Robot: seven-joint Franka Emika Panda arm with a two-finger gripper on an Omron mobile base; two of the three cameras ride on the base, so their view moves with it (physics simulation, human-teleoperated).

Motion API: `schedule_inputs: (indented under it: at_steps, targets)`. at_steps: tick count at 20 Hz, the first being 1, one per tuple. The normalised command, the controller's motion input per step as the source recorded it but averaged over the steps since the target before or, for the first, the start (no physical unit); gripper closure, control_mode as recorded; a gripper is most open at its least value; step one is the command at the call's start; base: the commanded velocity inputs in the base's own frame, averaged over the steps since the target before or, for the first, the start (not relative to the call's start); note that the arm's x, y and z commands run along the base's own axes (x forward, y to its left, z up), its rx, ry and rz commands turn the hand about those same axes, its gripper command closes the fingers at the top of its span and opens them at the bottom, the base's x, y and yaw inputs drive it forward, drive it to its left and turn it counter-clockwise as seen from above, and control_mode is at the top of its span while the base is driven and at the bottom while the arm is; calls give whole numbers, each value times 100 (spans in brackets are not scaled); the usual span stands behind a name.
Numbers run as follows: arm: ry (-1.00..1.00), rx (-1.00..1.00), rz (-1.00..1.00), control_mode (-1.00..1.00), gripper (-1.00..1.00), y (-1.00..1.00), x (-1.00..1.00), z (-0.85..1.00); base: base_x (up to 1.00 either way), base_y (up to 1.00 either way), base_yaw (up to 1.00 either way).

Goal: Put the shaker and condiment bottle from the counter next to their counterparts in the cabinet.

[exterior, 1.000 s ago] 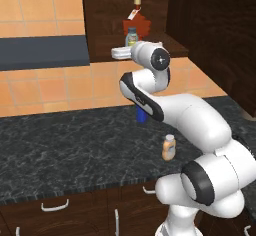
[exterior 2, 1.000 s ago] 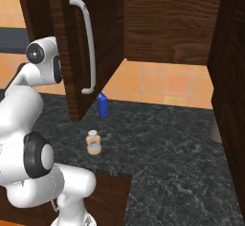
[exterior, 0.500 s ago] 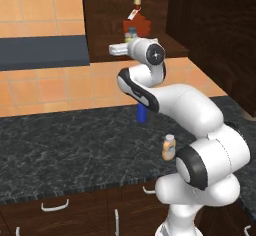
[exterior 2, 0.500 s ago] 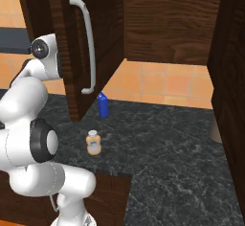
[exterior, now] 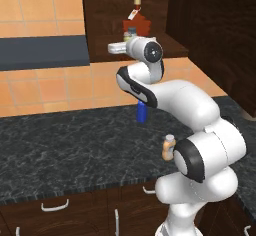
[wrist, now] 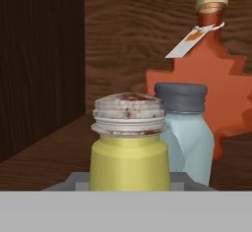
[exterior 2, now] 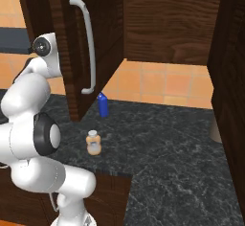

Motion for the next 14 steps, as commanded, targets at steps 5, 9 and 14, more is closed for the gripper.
schedule_inputs:
  at_steps: [5,9,14]
  targets:
    - [0,0,0,-100,100,0,15,-34,0,0,0]
    - [0,0,0,-100,-100,0,7,-42,0,0,0]
    - [0,0,0,-100,-100,0,-3,-5,0,0,0]
